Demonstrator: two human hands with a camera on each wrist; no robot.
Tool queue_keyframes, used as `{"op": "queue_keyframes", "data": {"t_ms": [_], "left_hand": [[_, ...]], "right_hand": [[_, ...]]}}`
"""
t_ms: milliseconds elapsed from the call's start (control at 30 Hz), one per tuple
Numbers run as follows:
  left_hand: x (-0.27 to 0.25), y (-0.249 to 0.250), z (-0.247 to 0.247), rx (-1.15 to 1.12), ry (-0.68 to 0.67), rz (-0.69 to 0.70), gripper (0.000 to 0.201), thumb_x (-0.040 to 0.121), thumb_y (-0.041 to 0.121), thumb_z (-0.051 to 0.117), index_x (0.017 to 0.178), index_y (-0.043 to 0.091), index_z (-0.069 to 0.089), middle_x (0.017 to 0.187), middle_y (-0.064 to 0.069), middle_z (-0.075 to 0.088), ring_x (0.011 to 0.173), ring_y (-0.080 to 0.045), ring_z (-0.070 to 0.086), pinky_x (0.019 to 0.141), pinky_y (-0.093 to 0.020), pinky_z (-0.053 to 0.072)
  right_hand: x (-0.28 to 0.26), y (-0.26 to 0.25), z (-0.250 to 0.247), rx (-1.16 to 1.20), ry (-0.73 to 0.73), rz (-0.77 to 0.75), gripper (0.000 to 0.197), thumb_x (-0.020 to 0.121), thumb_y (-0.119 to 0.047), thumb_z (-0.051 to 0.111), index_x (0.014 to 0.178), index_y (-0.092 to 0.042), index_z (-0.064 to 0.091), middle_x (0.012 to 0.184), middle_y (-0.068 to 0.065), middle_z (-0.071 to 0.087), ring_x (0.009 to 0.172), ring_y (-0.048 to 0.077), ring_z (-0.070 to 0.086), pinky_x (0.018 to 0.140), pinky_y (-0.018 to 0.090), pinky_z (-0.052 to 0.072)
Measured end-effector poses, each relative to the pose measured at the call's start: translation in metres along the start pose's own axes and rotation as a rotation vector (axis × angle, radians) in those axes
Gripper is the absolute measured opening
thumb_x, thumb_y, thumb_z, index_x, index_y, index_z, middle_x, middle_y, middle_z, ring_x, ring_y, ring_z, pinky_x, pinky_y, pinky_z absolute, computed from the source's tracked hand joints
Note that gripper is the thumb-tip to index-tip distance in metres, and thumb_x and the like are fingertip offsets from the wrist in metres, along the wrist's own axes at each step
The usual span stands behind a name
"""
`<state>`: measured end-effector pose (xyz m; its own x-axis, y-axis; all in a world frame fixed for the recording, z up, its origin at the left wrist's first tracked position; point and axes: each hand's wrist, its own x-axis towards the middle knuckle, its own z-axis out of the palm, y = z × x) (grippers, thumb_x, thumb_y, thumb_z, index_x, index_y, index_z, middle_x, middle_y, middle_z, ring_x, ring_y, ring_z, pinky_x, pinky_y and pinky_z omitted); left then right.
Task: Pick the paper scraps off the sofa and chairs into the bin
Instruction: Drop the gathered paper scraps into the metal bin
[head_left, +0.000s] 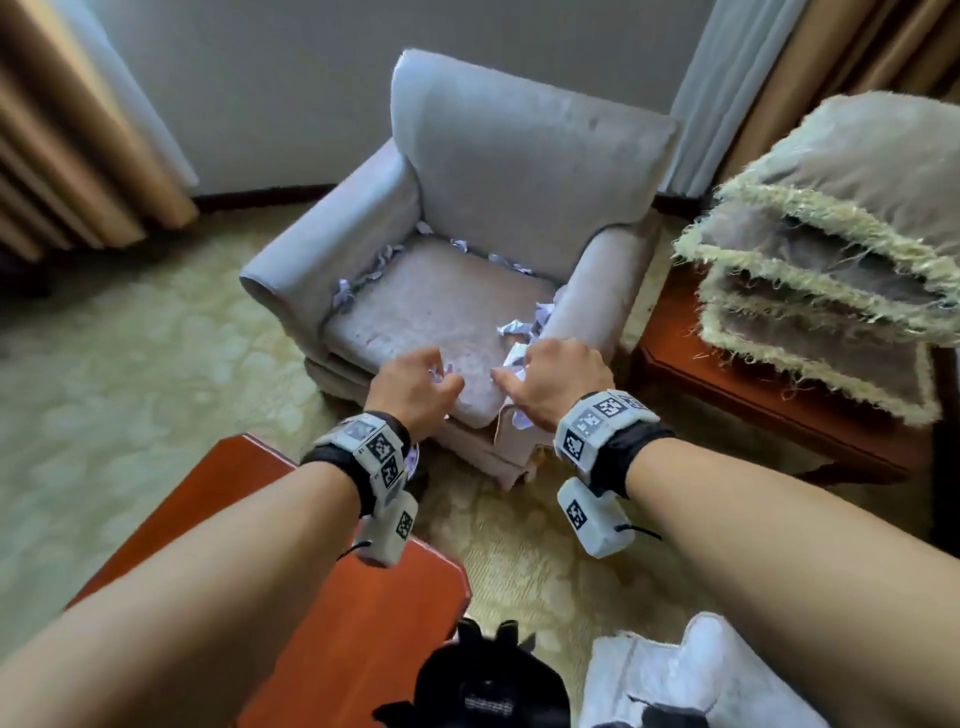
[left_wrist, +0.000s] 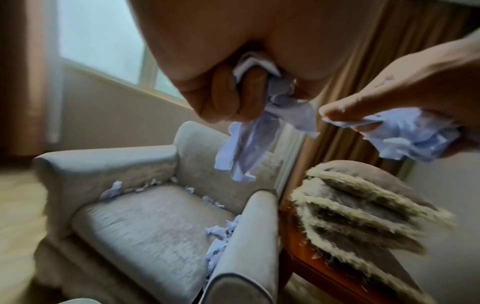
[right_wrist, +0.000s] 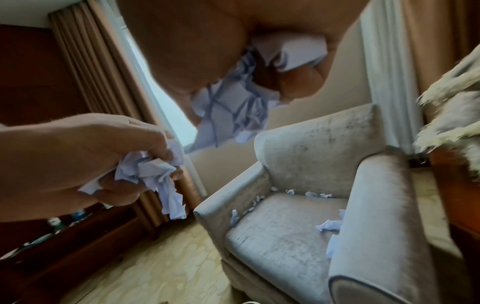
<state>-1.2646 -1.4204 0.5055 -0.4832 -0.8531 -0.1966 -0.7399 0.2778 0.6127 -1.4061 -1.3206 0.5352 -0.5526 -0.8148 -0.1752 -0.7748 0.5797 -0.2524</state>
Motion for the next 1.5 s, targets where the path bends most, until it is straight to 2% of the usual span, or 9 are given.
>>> {"op": "queue_keyframes", "data": {"t_ms": [200, 367, 467, 567, 833, 1033, 1200, 1433, 1500], "left_hand": [[0.038, -0.064, -0.003, -0.059, 0.036, -0.201, 0.010, 0.085, 0.029, 0.056, 0.083, 0.020, 0.051, 0.076, 0.002, 0.057, 0.081, -0.029, 0.058, 0.068, -0.035, 0.044], [0.067, -0.118, 0.004, -0.114, 0.017, -0.380, 0.019, 0.079, 0.033, 0.058, 0.094, 0.032, 0.047, 0.088, -0.001, 0.064, 0.082, -0.029, 0.065, 0.076, -0.046, 0.056], [0.100, -0.153, 0.014, -0.121, 0.048, -0.507, 0.020, 0.084, 0.029, 0.060, 0.104, 0.029, 0.056, 0.103, -0.003, 0.065, 0.096, -0.031, 0.061, 0.085, -0.038, 0.051], [0.129, -0.189, 0.029, -0.178, 0.094, -0.687, 0.017, 0.084, 0.031, 0.057, 0.099, 0.028, 0.063, 0.101, -0.006, 0.069, 0.096, -0.032, 0.061, 0.082, -0.035, 0.049], [0.198, -0.286, 0.108, -0.382, 0.224, -1.005, 0.017, 0.088, 0.030, 0.057, 0.105, 0.027, 0.062, 0.102, -0.006, 0.065, 0.095, -0.033, 0.058, 0.075, -0.030, 0.038], [0.246, -0.360, 0.194, -0.471, 0.267, -1.051, 0.029, 0.092, 0.026, 0.055, 0.120, 0.023, 0.059, 0.117, -0.008, 0.064, 0.108, -0.032, 0.057, 0.085, -0.032, 0.044], [0.276, -0.402, 0.262, -0.542, 0.333, -1.112, 0.033, 0.094, 0.025, 0.056, 0.127, 0.025, 0.057, 0.129, -0.009, 0.051, 0.116, -0.030, 0.051, 0.086, -0.023, 0.033], [0.273, -0.432, 0.310, -0.563, 0.334, -1.130, 0.060, 0.090, 0.027, 0.062, 0.145, 0.037, 0.041, 0.151, 0.002, 0.029, 0.122, -0.016, 0.049, 0.093, -0.018, 0.030], [0.265, -0.438, 0.314, -0.585, 0.311, -1.119, 0.068, 0.090, 0.030, 0.064, 0.149, 0.039, 0.033, 0.158, 0.001, 0.017, 0.127, -0.017, 0.048, 0.102, -0.020, 0.033]], "right_hand": [[0.068, -0.040, 0.048, 0.079, -0.133, -0.027, 0.045, 0.081, -0.061, 0.056, 0.085, -0.018, 0.069, 0.097, 0.013, 0.067, 0.093, 0.035, 0.063, 0.080, 0.036, 0.051], [0.117, -0.074, 0.100, 0.059, -0.304, -0.108, 0.044, 0.084, -0.056, 0.056, 0.087, -0.014, 0.069, 0.091, 0.014, 0.067, 0.090, 0.034, 0.063, 0.070, 0.033, 0.044], [0.163, -0.098, 0.146, 0.031, -0.373, -0.161, 0.045, 0.084, -0.058, 0.054, 0.091, -0.015, 0.069, 0.094, 0.015, 0.068, 0.092, 0.035, 0.063, 0.070, 0.033, 0.044], [0.204, -0.127, 0.195, -0.013, -0.486, -0.204, 0.047, 0.081, -0.059, 0.051, 0.093, -0.017, 0.068, 0.098, 0.017, 0.068, 0.093, 0.037, 0.064, 0.078, 0.038, 0.053], [0.294, -0.154, 0.327, -0.017, -0.641, -0.186, 0.042, 0.083, -0.057, 0.055, 0.095, -0.018, 0.068, 0.100, 0.018, 0.066, 0.096, 0.039, 0.061, 0.079, 0.037, 0.049], [0.345, -0.143, 0.439, 0.009, -0.659, -0.087, 0.035, 0.082, -0.050, 0.054, 0.093, -0.020, 0.069, 0.095, 0.015, 0.065, 0.090, 0.038, 0.059, 0.071, 0.034, 0.046], [0.367, -0.126, 0.516, 0.027, -0.665, -0.047, 0.034, 0.079, -0.051, 0.054, 0.084, -0.020, 0.067, 0.088, 0.010, 0.067, 0.082, 0.033, 0.058, 0.067, 0.031, 0.042], [0.370, -0.122, 0.574, 0.038, -0.676, -0.019, 0.032, 0.080, -0.048, 0.054, 0.085, -0.020, 0.067, 0.090, 0.013, 0.066, 0.078, 0.032, 0.051, 0.066, 0.030, 0.038], [0.370, -0.125, 0.581, 0.036, -0.674, -0.017, 0.032, 0.080, -0.048, 0.055, 0.086, -0.020, 0.068, 0.090, 0.012, 0.066, 0.078, 0.032, 0.051, 0.066, 0.030, 0.037]]}}
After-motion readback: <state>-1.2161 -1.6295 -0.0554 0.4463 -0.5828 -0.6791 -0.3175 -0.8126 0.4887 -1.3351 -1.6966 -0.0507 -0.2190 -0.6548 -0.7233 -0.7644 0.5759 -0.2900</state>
